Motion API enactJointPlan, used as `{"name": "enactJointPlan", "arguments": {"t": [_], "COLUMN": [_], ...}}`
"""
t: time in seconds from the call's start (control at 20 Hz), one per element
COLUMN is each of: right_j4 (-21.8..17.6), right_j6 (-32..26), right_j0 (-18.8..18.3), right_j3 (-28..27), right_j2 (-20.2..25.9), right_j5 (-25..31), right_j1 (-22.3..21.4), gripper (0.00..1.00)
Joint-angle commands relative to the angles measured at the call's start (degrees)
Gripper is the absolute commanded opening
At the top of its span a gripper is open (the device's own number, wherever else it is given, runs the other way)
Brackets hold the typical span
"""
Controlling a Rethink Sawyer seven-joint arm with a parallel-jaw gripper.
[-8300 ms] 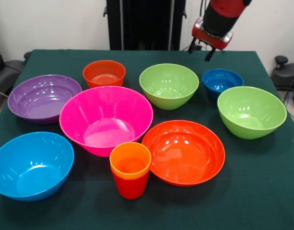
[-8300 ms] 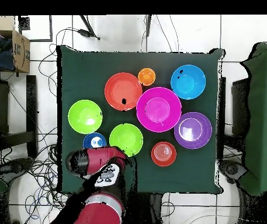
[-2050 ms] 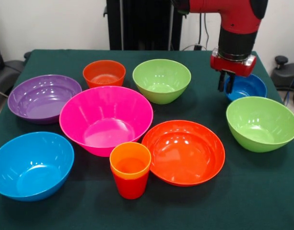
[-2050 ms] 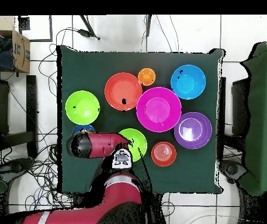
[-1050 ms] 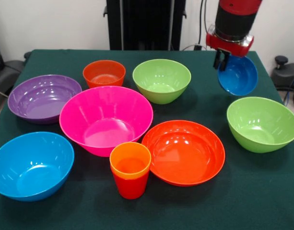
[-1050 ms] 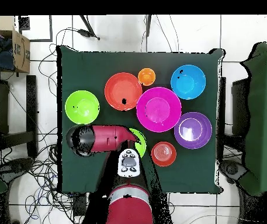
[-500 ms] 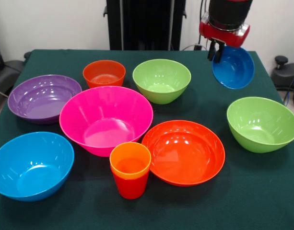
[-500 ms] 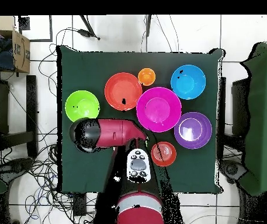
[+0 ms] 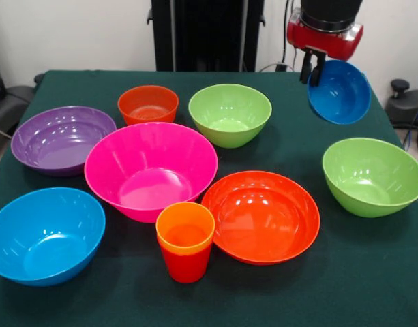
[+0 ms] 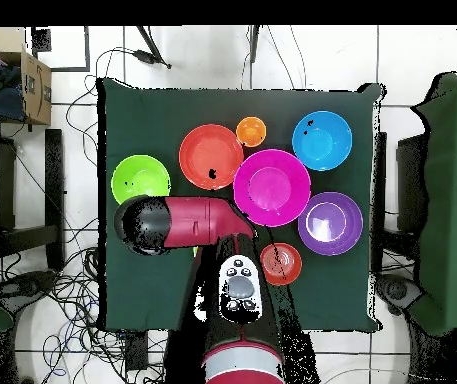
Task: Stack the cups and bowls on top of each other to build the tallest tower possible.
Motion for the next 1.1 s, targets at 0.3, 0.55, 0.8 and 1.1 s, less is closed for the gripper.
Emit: {"name": "enactJointPlan", "arguments": {"t": [0.3, 0.55, 0.8, 1.1], "right_j4": [-9.6, -15.2, -18.1, -20.9], "right_j6": [-10.0, -11.0, -18.2, -21.8], "right_j0": [-3.9, -5.0, -12.9, -15.9], "right_j3": [-7.9, -12.8, -15.9, -20.9], "right_j2": [6.1, 5.7, 13.5, 17.5], "right_j5": [-6.4, -9.2, -12.1, -6.6], "right_j1": [-0.8, 2.8, 7.5, 9.4], "gripper": [0.00, 0.00, 0.00, 0.00]}}
